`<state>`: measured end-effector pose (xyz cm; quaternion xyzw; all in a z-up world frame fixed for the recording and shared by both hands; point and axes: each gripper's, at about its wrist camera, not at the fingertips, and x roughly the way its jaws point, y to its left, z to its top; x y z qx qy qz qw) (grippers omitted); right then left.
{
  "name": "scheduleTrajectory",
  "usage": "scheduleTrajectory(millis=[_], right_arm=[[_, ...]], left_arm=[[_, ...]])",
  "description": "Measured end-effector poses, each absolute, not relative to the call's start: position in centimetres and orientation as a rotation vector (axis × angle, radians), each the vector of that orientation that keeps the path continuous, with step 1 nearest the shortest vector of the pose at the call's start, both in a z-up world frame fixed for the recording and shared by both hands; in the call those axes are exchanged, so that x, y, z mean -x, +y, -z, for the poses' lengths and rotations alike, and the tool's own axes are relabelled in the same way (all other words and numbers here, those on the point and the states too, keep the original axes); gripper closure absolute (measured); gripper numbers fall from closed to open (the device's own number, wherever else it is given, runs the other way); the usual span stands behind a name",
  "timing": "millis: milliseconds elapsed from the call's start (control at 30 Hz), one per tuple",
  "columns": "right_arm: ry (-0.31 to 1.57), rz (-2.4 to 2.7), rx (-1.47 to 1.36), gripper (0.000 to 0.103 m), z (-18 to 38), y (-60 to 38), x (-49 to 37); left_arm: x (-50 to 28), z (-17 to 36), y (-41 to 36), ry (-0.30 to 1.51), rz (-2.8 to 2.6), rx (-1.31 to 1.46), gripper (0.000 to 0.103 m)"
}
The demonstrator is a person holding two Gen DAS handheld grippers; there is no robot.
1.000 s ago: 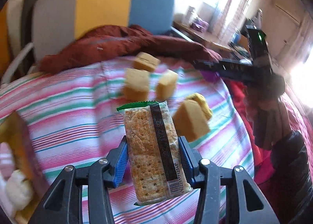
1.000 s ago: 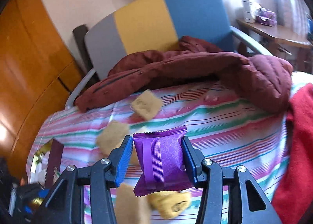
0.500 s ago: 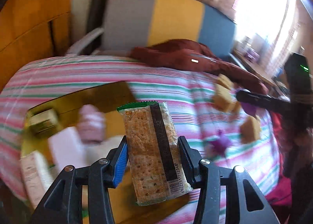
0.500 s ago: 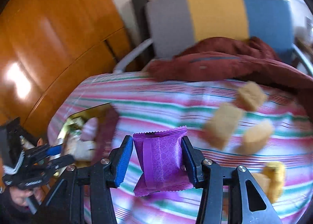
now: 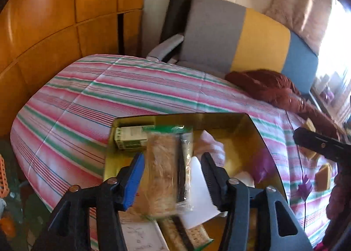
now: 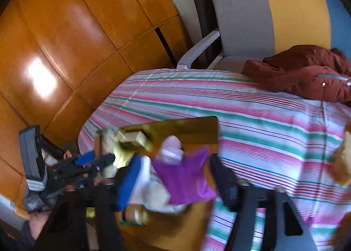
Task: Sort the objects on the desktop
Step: 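Carry the purple packet and cracker packet into the gold tray and release, then withdraw both tools from the tray toward the sponges and purple packet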
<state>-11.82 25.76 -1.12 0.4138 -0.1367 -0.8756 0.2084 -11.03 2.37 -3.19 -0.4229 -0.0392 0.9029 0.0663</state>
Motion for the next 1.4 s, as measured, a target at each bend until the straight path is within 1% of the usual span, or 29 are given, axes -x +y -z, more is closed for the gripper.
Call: scheduleTrajectory(millis=[233, 267, 333, 500, 933, 1400], right_arm=[[-0.343, 2.431, -1.179, 0.030, 1.4, 23.7, 10.3], [-0.338, 2.433, -1.191, 0.029, 1.7, 23.5, 9.7], [-0.343, 2.437, -1.199, 0.024, 2.0, 23.7, 8.8], [-0.359, 2.461, -1.216, 0.017, 2.7, 24.1, 6.3], [-0.305, 2.611, -1.211, 0.009, 3.1, 26.8, 0.3], [-0.194, 2.735, -1.231, 0.008, 4.1, 27.7, -2.7]], left_arm=[[9.5, 3.5, 1.5, -0.131, -2.731, 1.269, 0.043], [9.1, 3.4, 1.6, -0.124, -2.732, 1.260, 0.043], [8.5, 3.1, 1.8, -0.123, -2.732, 1.244, 0.043], [6.4, 2.3, 3.2, -0.057, -2.716, 1.195, 0.043], [2.9, 2.0, 7.1, 0.098, -2.662, 1.128, 0.043], [0.7, 3.5, 10.3, 0.191, -2.586, 1.144, 0.043]])
